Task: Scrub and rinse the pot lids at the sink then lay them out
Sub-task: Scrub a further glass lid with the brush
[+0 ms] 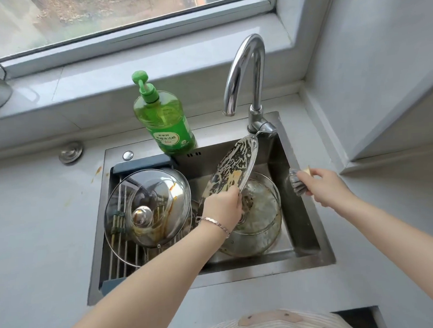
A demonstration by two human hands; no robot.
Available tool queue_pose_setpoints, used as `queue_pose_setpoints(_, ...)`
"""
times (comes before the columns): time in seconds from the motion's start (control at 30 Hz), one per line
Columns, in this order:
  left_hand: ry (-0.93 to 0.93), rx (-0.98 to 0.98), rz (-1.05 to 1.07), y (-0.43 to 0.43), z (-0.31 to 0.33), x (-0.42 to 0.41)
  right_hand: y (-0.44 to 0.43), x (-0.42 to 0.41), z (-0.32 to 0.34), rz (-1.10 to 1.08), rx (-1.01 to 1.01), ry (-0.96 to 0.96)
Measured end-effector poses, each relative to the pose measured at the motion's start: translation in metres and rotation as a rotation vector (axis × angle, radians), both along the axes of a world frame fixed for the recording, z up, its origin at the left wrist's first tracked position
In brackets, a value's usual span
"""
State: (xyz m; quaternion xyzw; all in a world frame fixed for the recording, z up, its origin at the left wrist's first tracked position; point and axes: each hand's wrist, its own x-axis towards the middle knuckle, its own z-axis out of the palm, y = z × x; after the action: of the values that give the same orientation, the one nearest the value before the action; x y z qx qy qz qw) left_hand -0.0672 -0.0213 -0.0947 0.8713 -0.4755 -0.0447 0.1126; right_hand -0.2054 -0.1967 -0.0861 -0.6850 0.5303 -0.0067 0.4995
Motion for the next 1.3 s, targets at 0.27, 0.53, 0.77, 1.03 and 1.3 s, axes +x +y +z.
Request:
queue_pose_setpoints(0.27, 0.035, 0.325, -0.175, 0.011, -0.07, -0.017, -0.008, 0.015, -0.01, 0.02, 0.012, 0.001)
queue_pose_setpoints(0.53, 0.197, 0.72, -0.125, -0.001, -0.096, -0.006, 0.003, 0.033, -0.034, 0.087, 0.046, 0.051)
queue_pose_setpoints(0.77, 0.384, 0.692, 0.034, 0.01, -0.09, 0.011, 0.028, 0.048, -0.04, 0.178, 0.071, 0.095)
queue_pose_setpoints(1.03, 0.491, 0.028, 0.275, 0.012, 0.003, 0.076, 0.045, 0.096, -0.021, 0.278, 0.04, 0.058)
queue_pose_setpoints(1.3, -0.026, -0.564, 0.248, -0.015, 0.109, 0.188, 0.065, 0.182, 0.019, 0.073, 0.345, -0.108)
